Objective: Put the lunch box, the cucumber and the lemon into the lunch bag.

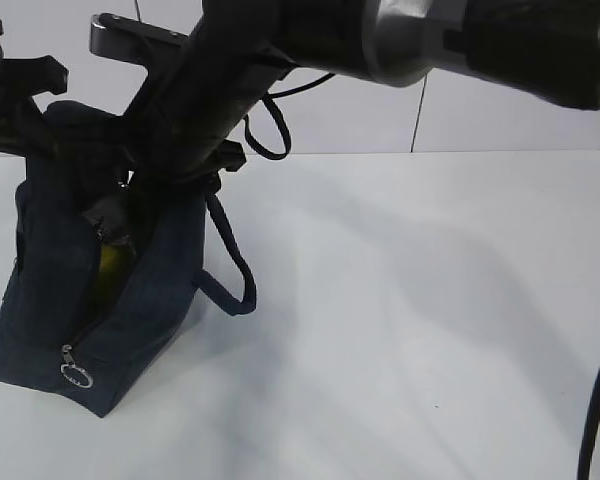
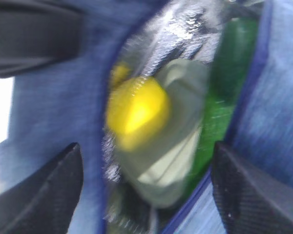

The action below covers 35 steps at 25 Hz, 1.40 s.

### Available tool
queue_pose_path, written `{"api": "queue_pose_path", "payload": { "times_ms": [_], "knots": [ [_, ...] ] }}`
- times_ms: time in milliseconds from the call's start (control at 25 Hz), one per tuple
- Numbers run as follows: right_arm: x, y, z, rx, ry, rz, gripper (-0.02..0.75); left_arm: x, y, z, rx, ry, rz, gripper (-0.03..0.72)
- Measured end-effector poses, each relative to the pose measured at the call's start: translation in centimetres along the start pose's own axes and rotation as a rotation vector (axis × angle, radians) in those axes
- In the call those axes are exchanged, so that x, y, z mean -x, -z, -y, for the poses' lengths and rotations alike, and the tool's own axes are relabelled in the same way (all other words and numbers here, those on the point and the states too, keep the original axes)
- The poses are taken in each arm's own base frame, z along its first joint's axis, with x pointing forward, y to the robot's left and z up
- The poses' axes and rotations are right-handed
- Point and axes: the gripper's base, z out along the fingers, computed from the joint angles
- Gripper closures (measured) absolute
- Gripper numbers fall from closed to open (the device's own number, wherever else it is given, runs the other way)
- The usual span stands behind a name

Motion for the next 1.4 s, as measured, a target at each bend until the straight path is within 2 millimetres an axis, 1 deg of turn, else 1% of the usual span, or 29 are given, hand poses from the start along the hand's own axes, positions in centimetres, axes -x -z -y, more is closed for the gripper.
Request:
{"api": "queue_pose_path", "payload": {
  "times_ms": [80, 160, 280, 400, 560, 800, 960, 1040, 1160, 1280, 1400],
  "knots": [
    [0.2, 0.3, -0.3, 0.01, 0.004, -0.002, 0.121, 0.0, 0.0, 0.0, 0.0, 0.0, -0.001, 0.694],
    [0.4, 1.0, -0.7, 0.019, 0.015, -0.023, 0.122, 0.0, 0.0, 0.0, 0.0, 0.0, -0.001, 0.695],
    [0.8, 2.3, -1.1, 0.004, 0.053, -0.06, 0.162, 0.0, 0.0, 0.0, 0.0, 0.0, -0.001, 0.694],
    [1.0, 3.5, -0.7, -0.035, 0.068, -0.111, 0.202, 0.0, 0.0, 0.0, 0.0, 0.0, -0.001, 0.694],
    [1.1, 4.5, 1.5, -0.083, 0.038, -0.168, 0.215, 0.0, 0.0, 0.0, 0.0, -0.002, -0.002, 0.694],
    [1.9, 5.7, 4.7, -0.132, -0.012, -0.153, 0.218, 0.0, 0.0, 0.0, 0.0, -0.002, -0.002, 0.694],
    [2.3, 6.2, 5.9, -0.087, -0.005, -0.143, 0.218, 0.0, 0.0, 0.0, 0.0, -0.002, -0.002, 0.694],
    [2.4, 6.1, 6.1, -0.033, -0.008, -0.143, 0.23, 0.0, 0.0, 0.0, 0.0, -0.002, -0.002, 0.694],
    [2.3, 5.0, 6.9, 0.042, -0.008, -0.155, 0.268, 0.0, 0.0, 0.0, 0.0, -0.002, -0.002, 0.694],
    [2.1, 3.9, 7.5, 0.071, -0.01, -0.171, 0.298, 0.0, 0.0, 0.0, 0.0, -0.002, -0.002, 0.695],
    [1.9, 3.0, 8.0, 0.087, -0.013, -0.187, 0.307, 0.0, 0.0, 0.0, 0.003, -0.007, -0.002, 0.694]
  ]
}}
